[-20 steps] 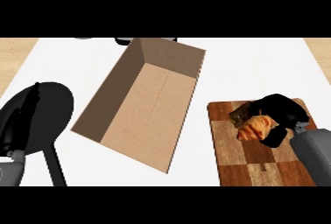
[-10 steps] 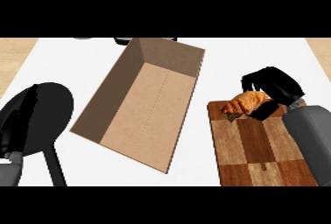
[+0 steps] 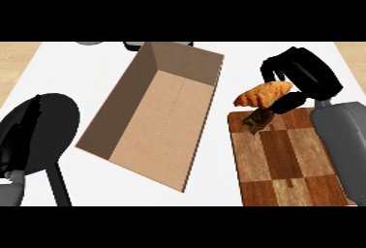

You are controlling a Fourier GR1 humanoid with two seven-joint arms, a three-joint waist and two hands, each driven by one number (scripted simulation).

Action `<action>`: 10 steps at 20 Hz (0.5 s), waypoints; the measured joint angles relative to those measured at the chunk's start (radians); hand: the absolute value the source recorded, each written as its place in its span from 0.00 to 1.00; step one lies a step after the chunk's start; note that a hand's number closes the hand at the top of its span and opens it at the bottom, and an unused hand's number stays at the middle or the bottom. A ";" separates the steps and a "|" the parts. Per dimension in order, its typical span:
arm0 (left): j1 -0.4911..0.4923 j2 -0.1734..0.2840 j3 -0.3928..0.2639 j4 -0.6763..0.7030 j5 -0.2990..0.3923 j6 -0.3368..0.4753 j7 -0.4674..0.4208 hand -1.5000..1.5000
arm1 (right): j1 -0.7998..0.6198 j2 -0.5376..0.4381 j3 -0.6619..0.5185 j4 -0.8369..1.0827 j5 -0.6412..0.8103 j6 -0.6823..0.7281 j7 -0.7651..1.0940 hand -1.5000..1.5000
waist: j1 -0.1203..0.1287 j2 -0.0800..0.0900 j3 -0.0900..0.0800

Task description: Pick the croissant from the cutting board and place it in the cardboard box

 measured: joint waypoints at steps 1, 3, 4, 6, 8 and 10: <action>-0.002 0.000 0.004 0.005 -0.002 -0.001 -0.004 0.50 | -0.012 0.008 0.001 -0.019 -0.008 0.022 0.010 1.00 | 0.000 0.000 0.000; -0.002 -0.001 0.011 0.009 -0.002 -0.004 -0.008 0.50 | -0.036 0.034 0.010 -0.050 -0.030 0.076 0.035 1.00 | 0.000 0.000 0.000; 0.001 -0.010 0.008 0.006 -0.011 0.005 -0.009 0.50 | -0.048 0.048 0.009 -0.056 -0.041 0.093 0.047 1.00 | 0.000 0.000 0.000; 0.003 -0.009 0.012 0.007 -0.011 -0.001 -0.010 0.50 | -0.082 0.088 0.014 -0.089 -0.067 0.144 0.104 1.00 | 0.000 0.000 0.000; 0.006 -0.001 0.017 -0.010 -0.008 -0.013 0.002 0.50 | -0.096 0.136 0.019 -0.106 -0.088 0.173 0.156 1.00 | 0.001 -0.001 -0.001; -0.001 -0.009 0.013 -0.016 -0.019 -0.007 0.013 0.50 | -0.121 0.190 0.023 -0.113 -0.101 0.186 0.215 1.00 | 0.001 0.000 0.000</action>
